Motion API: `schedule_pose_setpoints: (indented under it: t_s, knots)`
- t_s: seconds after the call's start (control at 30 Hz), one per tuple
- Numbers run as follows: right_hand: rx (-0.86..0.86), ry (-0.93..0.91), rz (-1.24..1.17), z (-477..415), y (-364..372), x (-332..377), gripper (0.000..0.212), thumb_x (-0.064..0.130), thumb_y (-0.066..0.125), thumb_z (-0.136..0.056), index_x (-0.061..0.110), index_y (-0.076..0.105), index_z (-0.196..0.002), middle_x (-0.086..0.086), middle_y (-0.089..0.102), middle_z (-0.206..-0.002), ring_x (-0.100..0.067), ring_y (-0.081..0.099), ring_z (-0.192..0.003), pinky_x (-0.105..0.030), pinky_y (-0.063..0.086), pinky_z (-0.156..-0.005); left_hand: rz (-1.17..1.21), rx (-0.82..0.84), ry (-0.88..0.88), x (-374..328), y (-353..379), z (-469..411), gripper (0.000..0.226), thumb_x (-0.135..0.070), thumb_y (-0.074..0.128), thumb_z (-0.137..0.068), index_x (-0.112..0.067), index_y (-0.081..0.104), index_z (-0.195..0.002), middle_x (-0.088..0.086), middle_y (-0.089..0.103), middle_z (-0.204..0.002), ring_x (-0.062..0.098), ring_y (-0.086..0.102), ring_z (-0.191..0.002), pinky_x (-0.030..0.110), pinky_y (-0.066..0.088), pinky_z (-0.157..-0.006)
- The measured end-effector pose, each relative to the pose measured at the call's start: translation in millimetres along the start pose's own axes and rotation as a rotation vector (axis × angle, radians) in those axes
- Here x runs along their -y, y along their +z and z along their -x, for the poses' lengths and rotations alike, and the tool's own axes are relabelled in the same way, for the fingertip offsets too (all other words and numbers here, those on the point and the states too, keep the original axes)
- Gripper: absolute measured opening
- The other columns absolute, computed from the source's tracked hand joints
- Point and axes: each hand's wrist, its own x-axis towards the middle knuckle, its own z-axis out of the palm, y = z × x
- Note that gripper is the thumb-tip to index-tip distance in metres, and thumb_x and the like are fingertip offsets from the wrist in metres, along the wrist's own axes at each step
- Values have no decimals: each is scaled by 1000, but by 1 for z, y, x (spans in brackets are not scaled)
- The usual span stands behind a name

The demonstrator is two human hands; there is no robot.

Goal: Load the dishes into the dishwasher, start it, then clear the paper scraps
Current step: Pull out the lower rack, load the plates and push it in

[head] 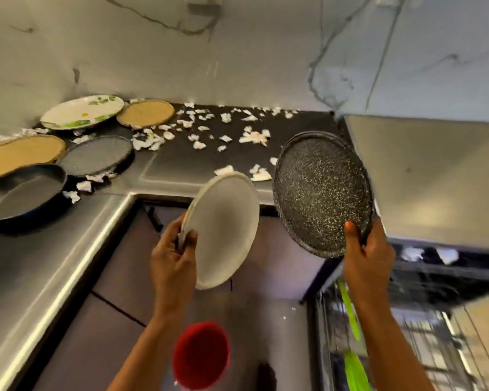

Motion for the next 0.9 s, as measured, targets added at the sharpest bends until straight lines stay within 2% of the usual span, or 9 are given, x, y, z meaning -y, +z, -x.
schedule_pose_setpoints:
  t_s: [0.1,0.17,0.23,0.33,0.4,0.47,0.67,0.77,0.9]
  knots:
    - [-11,6,141,43,-53,-16,41,32,43,-90,1,56,-112,-1,56,-91,-15,51,-81,-24,34,-63,-62,121,33,2,14,54,29,-6,56,-93,-26,62,-113,-14,65,-101,-5,59,-89,8,45,-70]
    - [0,12,251,69,-84,-33,33,28,43,-90,0,57,-102,0,52,-83,-15,48,-75,-24,27,-62,-114,202,78,10,26,85,34,-2,56,-92,-27,61,-115,-24,63,-103,-9,57,-94,6,44,-74]
    - [52,56,346,90,-107,-55,32,28,42,-91,2,57,-101,1,52,-80,-16,48,-71,-26,29,-61,-172,313,104,22,39,113,40,1,56,-90,-28,59,-118,-32,59,-106,-11,55,-100,7,45,-78]
    - [120,109,482,115,-143,-91,30,25,43,-93,2,58,-106,0,55,-79,-14,50,-66,-20,33,-54,-261,464,114,47,63,154,48,4,58,-87,-30,57,-121,-21,59,-110,-5,55,-102,8,44,-80]
    - [150,182,567,128,-167,-117,26,19,46,-96,3,57,-113,-7,62,-81,-18,56,-65,-20,35,-56,-337,559,145,66,81,180,49,6,60,-85,-26,60,-123,-16,58,-112,5,56,-101,20,49,-81]
    - [190,279,644,138,-193,-147,28,16,47,-96,4,56,-120,-14,67,-86,-29,63,-68,-24,37,-59,-413,648,207,86,103,206,52,7,64,-82,-22,59,-125,-18,54,-114,6,53,-102,30,52,-80]
    - [352,482,783,147,-254,-250,32,16,41,-98,10,48,-128,-19,68,-87,-36,65,-74,-34,47,-64,-524,763,250,137,176,287,41,-4,55,-83,-12,61,-123,8,65,-110,10,49,-95,16,39,-79]
    - [439,553,768,143,-271,-304,33,19,41,-97,12,44,-130,-16,67,-93,-36,65,-82,-38,50,-71,-590,782,288,159,207,328,39,-13,45,-86,-6,63,-120,12,66,-104,14,48,-91,19,38,-80]
    - [508,499,776,141,-276,-370,35,18,43,-97,8,45,-130,-19,68,-91,-39,66,-80,-44,54,-71,-647,801,382,195,236,372,42,-7,44,-85,-8,59,-124,12,66,-101,17,48,-88,25,41,-79]
